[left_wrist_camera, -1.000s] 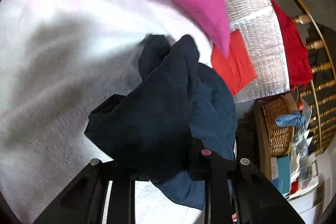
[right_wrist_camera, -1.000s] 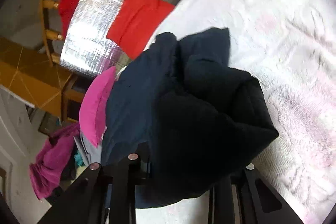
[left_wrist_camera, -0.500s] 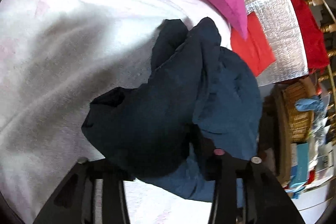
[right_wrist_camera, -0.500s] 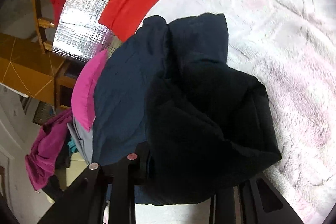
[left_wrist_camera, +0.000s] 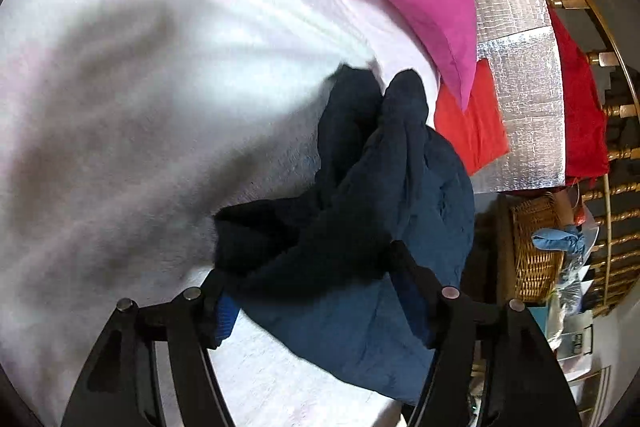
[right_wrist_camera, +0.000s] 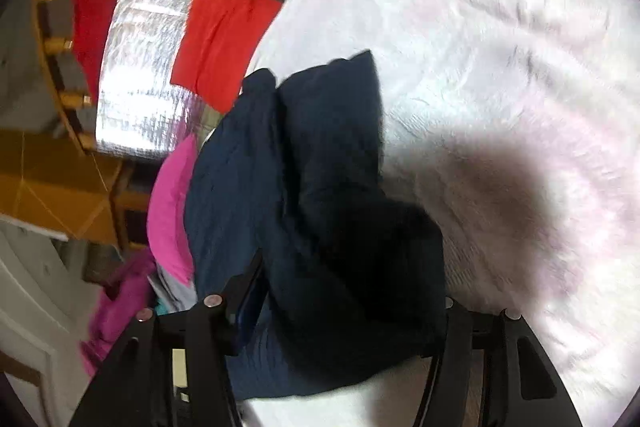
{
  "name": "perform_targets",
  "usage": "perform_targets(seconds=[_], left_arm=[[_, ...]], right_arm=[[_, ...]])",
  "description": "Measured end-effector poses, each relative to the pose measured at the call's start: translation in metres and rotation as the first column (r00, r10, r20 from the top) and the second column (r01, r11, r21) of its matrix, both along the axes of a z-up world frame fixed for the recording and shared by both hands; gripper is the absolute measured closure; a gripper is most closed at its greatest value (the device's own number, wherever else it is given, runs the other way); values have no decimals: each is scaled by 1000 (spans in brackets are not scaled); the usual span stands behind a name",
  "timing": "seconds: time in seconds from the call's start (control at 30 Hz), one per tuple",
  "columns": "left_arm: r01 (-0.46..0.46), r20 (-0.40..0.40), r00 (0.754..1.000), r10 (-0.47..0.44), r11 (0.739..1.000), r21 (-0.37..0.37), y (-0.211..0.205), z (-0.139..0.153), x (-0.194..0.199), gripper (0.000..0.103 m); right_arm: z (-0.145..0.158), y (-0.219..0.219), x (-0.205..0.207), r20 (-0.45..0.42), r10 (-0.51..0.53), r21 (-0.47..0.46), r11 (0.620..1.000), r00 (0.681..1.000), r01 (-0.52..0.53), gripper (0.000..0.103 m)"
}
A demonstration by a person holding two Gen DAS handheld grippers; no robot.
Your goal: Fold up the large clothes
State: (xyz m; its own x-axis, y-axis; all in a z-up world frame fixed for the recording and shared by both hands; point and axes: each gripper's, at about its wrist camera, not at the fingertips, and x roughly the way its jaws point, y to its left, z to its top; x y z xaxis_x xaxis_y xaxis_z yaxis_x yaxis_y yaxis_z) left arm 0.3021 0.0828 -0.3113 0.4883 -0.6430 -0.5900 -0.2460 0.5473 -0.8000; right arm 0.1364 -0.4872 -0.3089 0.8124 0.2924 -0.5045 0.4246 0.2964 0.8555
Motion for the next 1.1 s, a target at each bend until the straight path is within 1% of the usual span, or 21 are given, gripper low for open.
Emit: perform_targets(seconds=[0.03, 0.1, 0.17, 0.23, 0.3, 0.37, 0.53, 0.57, 0.6, 0.63, 0.67, 0.7, 0.73, 0.77, 0.83, 0.9, 0.93, 0.97, 1.0, 1.03, 1.1], left_arm=[[-3, 2, 1000, 3, 1000, -3, -2, -2, 0, 48], [1, 24, 1000, -1, 1000, 2, -5, 1, 1, 65], [6, 68, 998, -7, 1000, 14, -3, 12, -2, 74], [10, 103, 995, -14, 999, 30, -4, 20, -5, 79], [15, 118, 993, -21, 999, 51, -3, 25, -8, 81], [17, 123, 992, -24, 998, 62, -2, 26, -11, 82], [28, 76, 997, -34, 997, 68, -2, 13, -6, 80], [29, 65, 997, -34, 997, 67, -2, 12, -5, 76], [27, 43, 999, -30, 996, 79, -2, 10, -4, 66], [22, 31, 999, -25, 995, 95, -2, 9, -4, 63], [22, 30, 999, -26, 994, 110, -1, 10, -6, 60], [23, 34, 999, -28, 990, 142, -2, 14, -8, 56], [25, 37, 999, -34, 976, 216, -3, 22, -12, 51], [22, 45, 998, -37, 959, 281, -4, 29, -16, 42], [-3, 98, 994, -43, 904, 427, -6, 51, -30, 38], [-38, 138, 990, -40, 855, 518, -6, 71, -45, 35], [-68, 166, 985, -39, 804, 591, -8, 85, -59, 33], [-82, 183, 982, -46, 767, 636, -11, 95, -67, 28], [-93, 202, 977, -63, 728, 679, -15, 107, -75, 26], [-102, 227, 969, -98, 680, 726, -22, 122, -88, 25], [-118, 260, 954, -148, 614, 781, -38, 146, -100, 24]], right_arm=[[-2, -1, 2, 14, -7, 10, 1000, 1000, 7, 55], [5, 3, 3, 16, -4, -49, 999, 1000, 4, 63], [18, 8, 2, 33, 3, -130, 991, 999, 1, 71], [36, 16, -1, 63, 15, -224, 975, 998, 0, 74], [45, 21, -3, 65, 20, -281, 960, 998, -1, 74], [46, 25, -7, 53, 19, -312, 950, 998, -2, 75], [28, 19, 2, -42, 29, -283, 958, 999, -39, 73], [27, 17, 3, -47, 32, -279, 959, 998, -43, 72], [25, 15, 2, -49, 33, -276, 960, 998, -46, 71], [25, 14, 1, -55, 34, -269, 962, 998, -47, 69], [24, 15, 1, -58, 31, -264, 963, 998, -46, 59], [26, 15, -2, -74, 22, -260, 965, 997, -41, 53], [26, 15, -6, -96, 13, -266, 963, 995, -38, 48], [31, 17, -9, -107, 6, -277, 960, 994, -36, 47], [39, 20, -18, -123, 6, -302, 952, 992, -43, 45], [51, 23, -33, -154, -3, -340, 939, 988, -50, 43], [61, 28, -44, -159, -3, -383, 922, 987, -59, 40], [68, 31, -48, -162, 1, -411, 909, 987, -68, 38], [78, 36, -54, -173, 4, -458, 885, 985, -84, 38], [92, 41, -60, -181, 5, -509, 855, 983, -99, 38], [118, 54, -70, -165, 23, -580, 806, 986, -116, 36]])
